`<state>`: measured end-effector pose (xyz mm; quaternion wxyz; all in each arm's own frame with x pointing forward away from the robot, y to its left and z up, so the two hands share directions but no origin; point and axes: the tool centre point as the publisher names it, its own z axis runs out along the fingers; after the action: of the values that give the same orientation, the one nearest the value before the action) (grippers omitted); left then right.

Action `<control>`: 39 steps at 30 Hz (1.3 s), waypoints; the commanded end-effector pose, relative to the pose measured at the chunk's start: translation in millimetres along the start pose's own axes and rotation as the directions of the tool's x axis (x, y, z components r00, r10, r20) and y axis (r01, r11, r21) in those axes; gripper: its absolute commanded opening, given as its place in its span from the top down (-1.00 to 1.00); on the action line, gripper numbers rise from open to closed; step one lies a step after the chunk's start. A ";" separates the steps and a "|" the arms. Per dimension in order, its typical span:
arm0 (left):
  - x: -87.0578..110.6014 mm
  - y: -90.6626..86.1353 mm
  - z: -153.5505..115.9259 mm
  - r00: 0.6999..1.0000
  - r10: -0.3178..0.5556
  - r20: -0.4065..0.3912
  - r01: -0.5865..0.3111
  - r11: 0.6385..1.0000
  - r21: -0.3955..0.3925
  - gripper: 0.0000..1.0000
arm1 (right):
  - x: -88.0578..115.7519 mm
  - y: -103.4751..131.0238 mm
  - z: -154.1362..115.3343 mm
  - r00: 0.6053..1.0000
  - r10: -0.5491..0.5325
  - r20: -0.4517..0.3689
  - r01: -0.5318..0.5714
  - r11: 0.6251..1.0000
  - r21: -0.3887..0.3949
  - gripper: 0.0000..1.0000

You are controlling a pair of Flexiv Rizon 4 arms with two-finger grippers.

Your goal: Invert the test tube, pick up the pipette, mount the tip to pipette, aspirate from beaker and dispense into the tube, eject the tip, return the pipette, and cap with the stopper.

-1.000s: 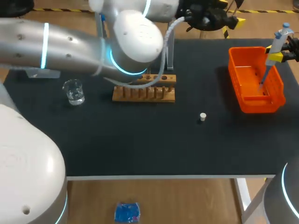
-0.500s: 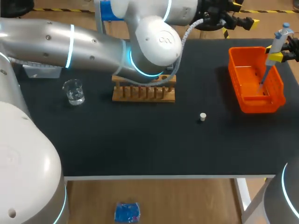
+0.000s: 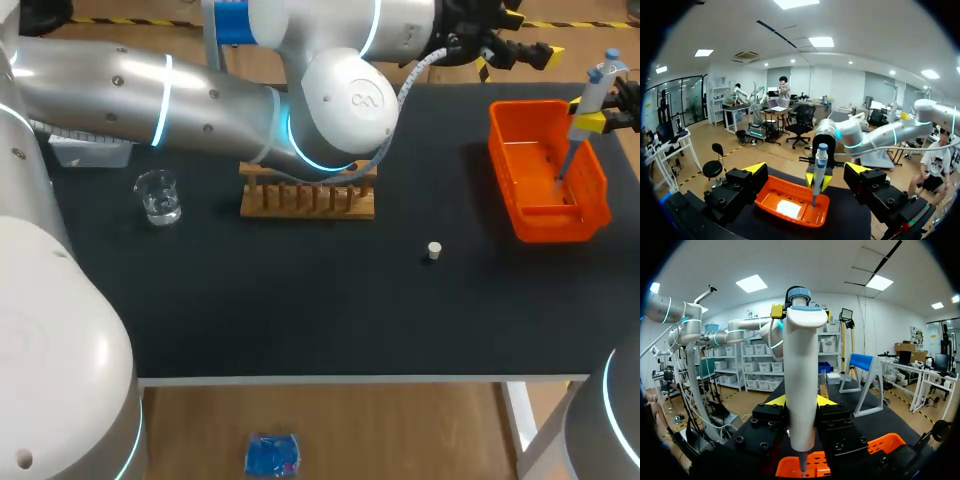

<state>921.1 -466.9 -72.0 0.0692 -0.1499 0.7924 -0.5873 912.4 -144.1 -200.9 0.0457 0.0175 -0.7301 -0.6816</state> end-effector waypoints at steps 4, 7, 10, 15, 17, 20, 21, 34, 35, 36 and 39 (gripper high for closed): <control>0.3 -1.4 0.4 1.000 -0.001 0.001 0.001 1.000 -0.006 -1.00 | -1.3 -0.1 -0.9 1.000 -0.001 -0.004 0.001 1.000 0.001 1.00; -1.0 1.0 11.9 1.000 -0.004 -0.008 0.004 0.999 -0.037 -1.00 | -1.3 -0.1 -0.9 1.000 -0.001 -0.004 0.001 1.000 0.001 1.00; -1.0 3.0 20.3 1.000 -0.006 -0.004 0.006 0.999 -0.047 -1.00 | -1.3 -0.1 -0.9 1.000 -0.001 -0.004 0.001 1.000 0.001 1.00; -0.3 4.4 26.7 1.000 -0.017 0.023 0.018 0.999 -0.047 -1.00 | -1.3 -0.1 -0.9 1.000 -0.001 -0.004 0.001 1.000 0.001 1.00; 1.5 4.4 28.2 1.000 -0.013 0.026 0.014 0.999 -0.039 -0.65 | -1.3 -0.1 -0.9 1.000 -0.001 -0.004 0.001 1.000 0.001 1.00; 5.3 3.8 29.9 0.999 -0.015 0.039 0.016 0.999 -0.034 0.37 | -1.3 -0.1 -0.9 1.000 -0.001 -0.004 0.001 1.000 0.001 1.00; 6.4 3.6 30.5 0.999 -0.014 0.044 0.015 0.999 -0.033 0.68 | -1.3 -0.1 -0.9 1.000 -0.001 -0.004 0.001 1.000 0.001 1.00; 18.5 5.3 48.2 0.998 -0.019 0.054 0.019 1.000 -0.003 1.00 | -1.3 -0.1 -0.9 1.000 -0.001 -0.004 0.001 1.000 0.001 1.00; 18.5 5.4 50.2 0.998 -0.018 0.054 0.018 1.000 -0.001 1.00 | -1.3 -0.1 -0.9 1.000 -0.001 -0.004 0.001 1.000 0.001 1.00; 18.5 5.4 51.8 0.998 -0.017 0.054 0.017 1.000 0.000 1.00 | -1.3 -0.1 -0.9 1.000 -0.001 -0.004 0.001 1.000 0.001 1.00; 18.0 5.1 56.7 0.999 -0.015 0.051 0.015 1.000 0.008 1.00 | -1.3 -0.1 -0.9 1.000 -0.001 -0.004 0.001 1.000 0.001 1.00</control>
<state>917.7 -513.8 -89.5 0.0828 -0.1687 0.7888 -0.5852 912.4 -144.1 -200.9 0.0457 0.0175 -0.7301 -0.6816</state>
